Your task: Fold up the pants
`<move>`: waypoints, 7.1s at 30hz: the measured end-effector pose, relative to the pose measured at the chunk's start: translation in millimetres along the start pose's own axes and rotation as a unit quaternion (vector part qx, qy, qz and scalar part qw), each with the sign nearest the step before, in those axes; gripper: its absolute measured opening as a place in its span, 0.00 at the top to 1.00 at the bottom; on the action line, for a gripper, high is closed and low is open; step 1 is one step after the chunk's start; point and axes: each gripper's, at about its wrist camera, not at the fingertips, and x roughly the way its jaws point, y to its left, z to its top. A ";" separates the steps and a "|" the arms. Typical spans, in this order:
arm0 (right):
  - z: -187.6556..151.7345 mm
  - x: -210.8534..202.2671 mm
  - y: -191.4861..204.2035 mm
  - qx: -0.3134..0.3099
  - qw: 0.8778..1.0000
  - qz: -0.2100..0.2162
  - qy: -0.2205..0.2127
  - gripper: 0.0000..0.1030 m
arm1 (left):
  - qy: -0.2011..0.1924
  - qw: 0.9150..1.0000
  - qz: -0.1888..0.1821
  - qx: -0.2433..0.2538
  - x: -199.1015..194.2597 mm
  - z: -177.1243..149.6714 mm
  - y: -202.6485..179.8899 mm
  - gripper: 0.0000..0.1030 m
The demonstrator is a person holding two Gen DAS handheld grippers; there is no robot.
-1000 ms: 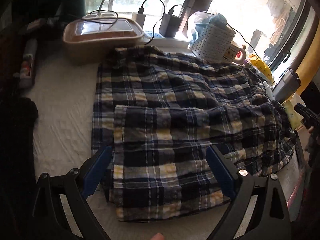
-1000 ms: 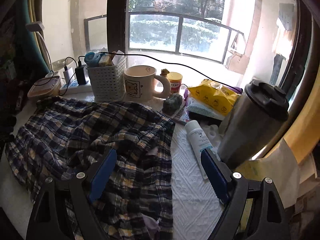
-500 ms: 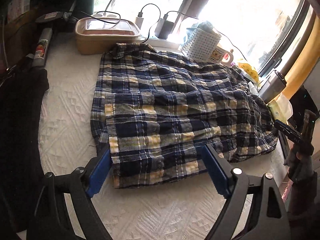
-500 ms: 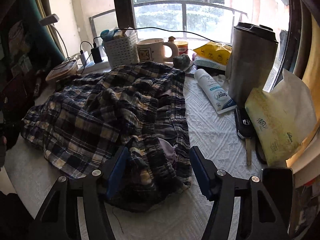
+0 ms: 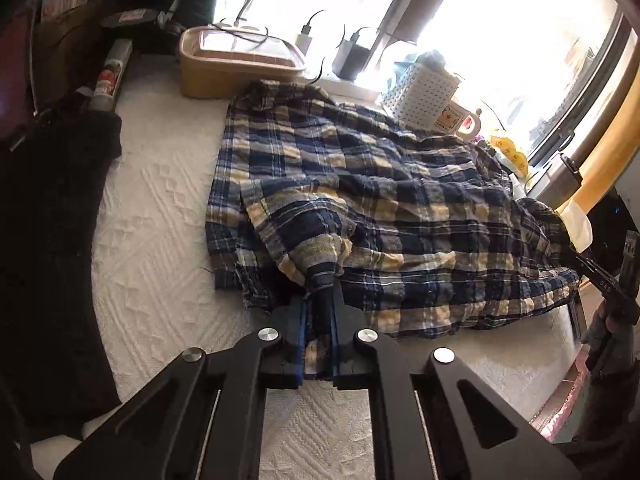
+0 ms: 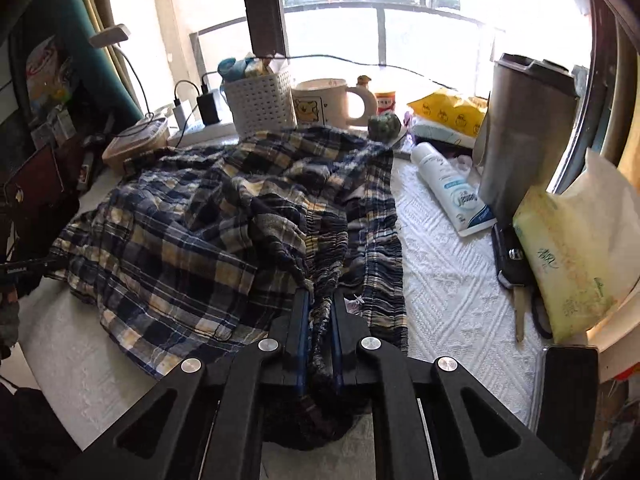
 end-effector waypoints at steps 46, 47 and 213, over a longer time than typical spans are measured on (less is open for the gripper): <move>-98.9 -102.7 -29.4 0.050 0.996 -0.037 -0.059 0.23 | 0.036 0.992 0.082 0.086 -80.7 -49.7 22.3 0.47; -94.7 -100.6 -30.8 0.050 0.996 -0.042 -0.057 0.23 | 0.030 0.992 0.082 0.089 -73.0 -39.8 19.6 0.47; -8.1 -120.2 -16.3 -0.003 0.989 0.011 -0.147 0.88 | -0.276 0.938 -0.026 0.209 -191.7 -21.6 -79.3 0.98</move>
